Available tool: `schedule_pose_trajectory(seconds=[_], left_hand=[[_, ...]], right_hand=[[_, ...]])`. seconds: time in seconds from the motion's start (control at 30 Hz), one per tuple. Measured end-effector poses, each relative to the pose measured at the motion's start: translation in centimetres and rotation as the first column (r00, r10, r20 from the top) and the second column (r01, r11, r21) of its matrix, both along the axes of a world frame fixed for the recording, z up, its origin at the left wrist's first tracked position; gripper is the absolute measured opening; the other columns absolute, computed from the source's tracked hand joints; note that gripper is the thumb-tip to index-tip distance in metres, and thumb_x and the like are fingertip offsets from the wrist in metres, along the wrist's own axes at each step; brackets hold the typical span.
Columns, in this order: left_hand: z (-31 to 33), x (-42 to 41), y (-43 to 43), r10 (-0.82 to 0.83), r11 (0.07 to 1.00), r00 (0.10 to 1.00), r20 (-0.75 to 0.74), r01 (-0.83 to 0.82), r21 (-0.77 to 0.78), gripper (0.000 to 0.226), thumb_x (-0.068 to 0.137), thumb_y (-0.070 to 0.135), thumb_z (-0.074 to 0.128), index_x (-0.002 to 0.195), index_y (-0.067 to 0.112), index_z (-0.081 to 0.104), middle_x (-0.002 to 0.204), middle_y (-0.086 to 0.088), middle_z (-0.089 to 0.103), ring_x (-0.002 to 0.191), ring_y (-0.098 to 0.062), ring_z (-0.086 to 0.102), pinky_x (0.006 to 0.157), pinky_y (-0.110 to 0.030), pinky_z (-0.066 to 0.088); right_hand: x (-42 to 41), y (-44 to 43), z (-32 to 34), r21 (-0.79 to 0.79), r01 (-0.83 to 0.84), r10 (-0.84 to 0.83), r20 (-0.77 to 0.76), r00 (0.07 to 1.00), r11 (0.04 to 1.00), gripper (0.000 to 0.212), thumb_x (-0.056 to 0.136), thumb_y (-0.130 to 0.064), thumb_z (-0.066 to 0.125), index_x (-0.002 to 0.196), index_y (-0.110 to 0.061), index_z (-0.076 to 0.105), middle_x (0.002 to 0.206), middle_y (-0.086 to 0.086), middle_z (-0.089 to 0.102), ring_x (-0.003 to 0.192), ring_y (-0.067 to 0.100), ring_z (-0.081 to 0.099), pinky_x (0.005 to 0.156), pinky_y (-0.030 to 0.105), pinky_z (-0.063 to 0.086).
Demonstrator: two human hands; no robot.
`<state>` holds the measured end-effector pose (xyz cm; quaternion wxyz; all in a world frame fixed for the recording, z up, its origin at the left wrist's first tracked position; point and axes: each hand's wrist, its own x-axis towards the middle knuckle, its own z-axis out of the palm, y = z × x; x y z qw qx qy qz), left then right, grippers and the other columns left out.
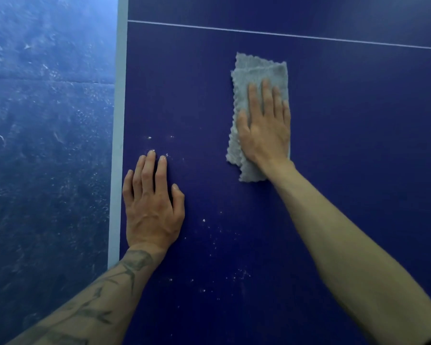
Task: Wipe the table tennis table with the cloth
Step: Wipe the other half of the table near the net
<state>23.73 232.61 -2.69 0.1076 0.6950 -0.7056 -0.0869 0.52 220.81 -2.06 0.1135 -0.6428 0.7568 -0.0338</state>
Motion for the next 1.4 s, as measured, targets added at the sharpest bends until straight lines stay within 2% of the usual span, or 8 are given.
schedule_pose_trajectory(seconds=[0.1,0.27,0.53,0.8,1.03,1.13,1.27,1.4], left_hand=[[-0.1,0.0,0.1,0.000,1.000,1.000,0.003,0.000,-0.005,0.060,0.102,0.026,0.046,0.158,0.006,0.038,0.166,-0.015,0.033,0.157,-0.032,0.027,0.130,-0.052,0.017],[0.3,0.0,0.0,-0.008,1.000,1.000,0.003,0.008,-0.011,0.060,0.102,0.026,0.046,0.157,0.004,0.038,0.166,-0.016,0.033,0.156,-0.034,0.027,0.129,-0.053,0.017],[0.0,0.2,0.2,-0.001,1.000,1.000,0.001,0.001,-0.007,0.059,0.103,0.027,0.044,0.158,0.007,0.036,0.167,-0.013,0.031,0.158,-0.031,0.025,0.130,-0.051,0.015],[0.3,0.1,0.2,-0.012,1.000,1.000,-0.021,0.011,-0.015,0.059,0.102,0.023,0.043,0.158,0.005,0.037,0.167,-0.014,0.032,0.157,-0.032,0.025,0.129,-0.052,0.016],[0.3,0.1,0.3,-0.011,1.000,1.000,-0.023,0.011,-0.015,0.056,0.104,0.019,0.047,0.158,0.007,0.037,0.167,-0.013,0.031,0.157,-0.031,0.024,0.130,-0.050,0.014],[0.4,0.2,0.4,-0.021,1.000,0.999,-0.037,0.020,-0.015,0.055,0.105,0.025,0.042,0.157,0.006,0.039,0.167,-0.014,0.032,0.156,-0.032,0.026,0.129,-0.051,0.016],[1.0,0.2,0.7,-0.048,0.999,0.996,-0.070,0.049,0.003,0.060,0.105,0.035,0.033,0.157,0.005,0.039,0.167,-0.014,0.033,0.157,-0.031,0.026,0.130,-0.049,0.012],[2.0,1.1,3.2,-0.070,0.998,0.993,-0.098,0.069,-0.014,0.055,0.105,0.028,0.039,0.154,0.003,0.042,0.164,-0.015,0.036,0.155,-0.032,0.030,0.130,-0.049,0.013]], right_hand=[[3.5,-1.0,0.0,-0.013,0.008,-0.008,0.013,1.000,1.000,0.068,0.110,-0.047,0.021,0.171,-0.022,0.004,0.179,0.008,-0.003,0.165,0.027,-0.003,0.133,0.049,0.001],[5.1,7.9,-0.4,-0.060,-0.371,0.370,-0.022,0.929,0.927,0.065,0.112,-0.044,0.025,0.171,-0.018,0.014,0.179,0.010,0.005,0.166,0.026,0.003,0.133,0.049,0.009],[1.5,6.3,-0.3,-0.015,0.087,-0.088,-0.007,0.996,0.996,0.068,0.109,-0.047,0.016,0.171,-0.023,0.001,0.179,0.006,-0.006,0.165,0.024,-0.006,0.134,0.049,0.002],[5.3,13.6,-0.8,-0.046,-0.349,0.349,-0.003,0.937,0.936,0.066,0.111,-0.044,0.030,0.171,-0.020,0.014,0.179,0.008,0.003,0.166,0.024,0.000,0.133,0.050,0.011],[1.0,10.3,-0.2,0.006,0.101,-0.101,0.010,0.995,0.995,0.068,0.109,-0.046,0.018,0.171,-0.024,0.003,0.179,0.005,-0.006,0.165,0.022,-0.007,0.134,0.049,0.002],[5.4,10.0,-0.2,-0.021,0.047,-0.047,0.014,0.999,0.999,0.069,0.108,-0.046,0.015,0.171,-0.021,0.005,0.179,0.008,-0.004,0.165,0.026,-0.003,0.133,0.050,0.003],[6.8,17.1,-0.6,-0.065,-0.299,0.301,0.015,0.954,0.952,0.066,0.111,-0.043,0.027,0.171,-0.020,0.012,0.179,0.007,0.001,0.166,0.024,-0.001,0.134,0.049,0.010],[0.7,20.0,-0.1,0.035,-0.118,0.118,-0.009,0.993,0.992,0.067,0.110,-0.047,0.021,0.171,-0.026,0.007,0.179,0.002,-0.003,0.165,0.019,-0.005,0.134,0.046,0.003]])
